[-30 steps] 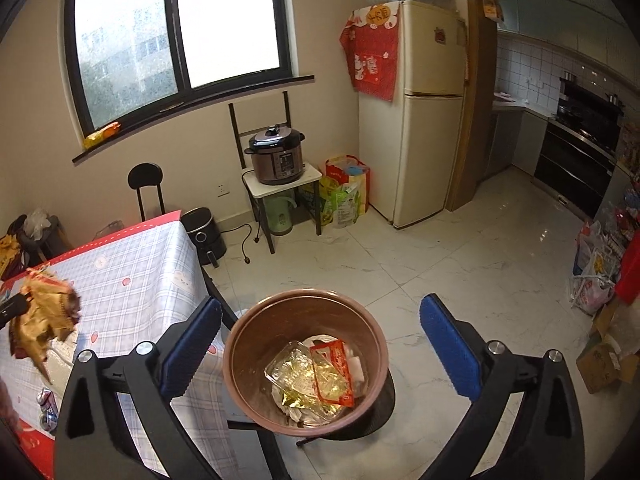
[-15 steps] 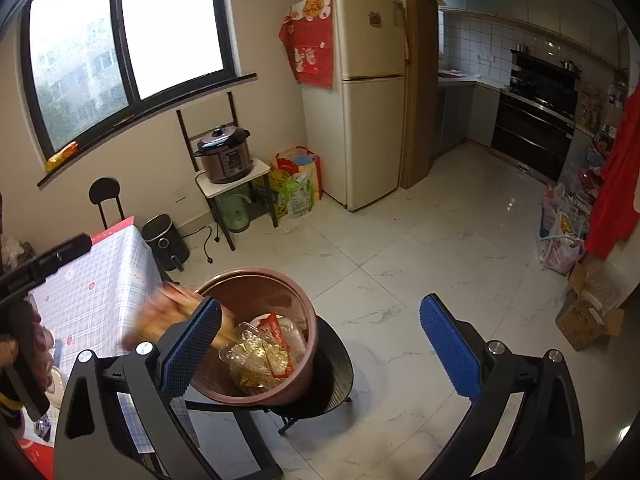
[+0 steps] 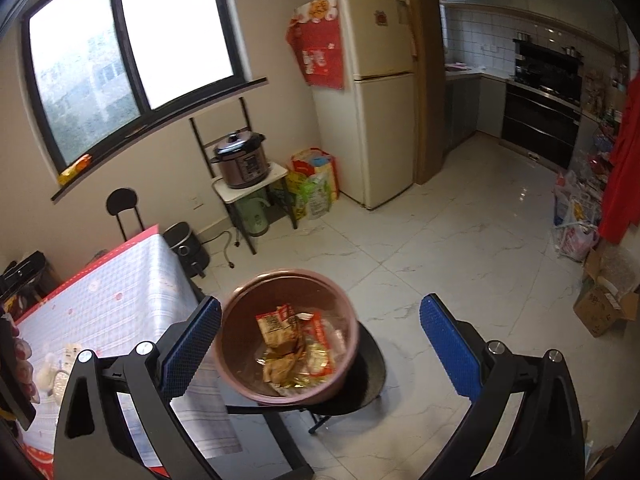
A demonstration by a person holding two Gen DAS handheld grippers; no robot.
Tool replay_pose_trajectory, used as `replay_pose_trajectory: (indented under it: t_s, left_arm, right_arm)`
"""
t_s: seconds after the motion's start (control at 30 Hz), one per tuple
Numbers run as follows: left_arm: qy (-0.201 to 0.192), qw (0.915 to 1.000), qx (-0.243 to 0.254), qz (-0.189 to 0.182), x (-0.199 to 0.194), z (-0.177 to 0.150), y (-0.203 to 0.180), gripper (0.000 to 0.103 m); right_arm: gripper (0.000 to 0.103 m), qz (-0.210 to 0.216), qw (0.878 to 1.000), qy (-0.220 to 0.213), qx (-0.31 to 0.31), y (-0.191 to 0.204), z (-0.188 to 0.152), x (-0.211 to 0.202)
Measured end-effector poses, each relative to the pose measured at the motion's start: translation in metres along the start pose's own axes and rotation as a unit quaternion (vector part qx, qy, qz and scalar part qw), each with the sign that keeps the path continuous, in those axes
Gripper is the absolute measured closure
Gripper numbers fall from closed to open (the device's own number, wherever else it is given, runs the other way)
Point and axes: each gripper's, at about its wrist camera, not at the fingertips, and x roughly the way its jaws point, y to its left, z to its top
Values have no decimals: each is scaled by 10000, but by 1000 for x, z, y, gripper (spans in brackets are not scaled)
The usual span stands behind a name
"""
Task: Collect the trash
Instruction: 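Move the paper bag over the brown bin and open the left gripper, then return the right gripper to the table and grasp the silver mesh scrubber pad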
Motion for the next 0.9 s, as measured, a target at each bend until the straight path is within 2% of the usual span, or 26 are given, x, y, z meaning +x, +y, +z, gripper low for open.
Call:
replay_pose_trajectory:
  t_s: [0.17,0.27,0.4,0.5,0.7,0.9]
  left_arm:
    - [-236,9966,-330,712,-66,-10,78,6]
    - [-351,9908,-558,1184,-111,-23,130,6]
    - [-406,9778,-997,1800,-167,-53,198,6]
    - [-384,9672,-1338,2123,-200,-79,243,6]
    - [-394,9486,-1967,2446,-250,-130,315,6]
    - [-286,9423,-2150,2549,-274,-164,356,6]
  right_arm:
    - [5,391,9988,3,-285,59,0,1]
    - [5,653,9967,62,-481,103,-5,3]
    - [5,974,9920,209,-777,162,-17,5]
    - [5,1175,9872,360,-1019,208,-31,6]
    - [5,1475,9734,669,-1617,297,-63,10]
    - [5,1722,9563,940,-2166,382,-105,19]
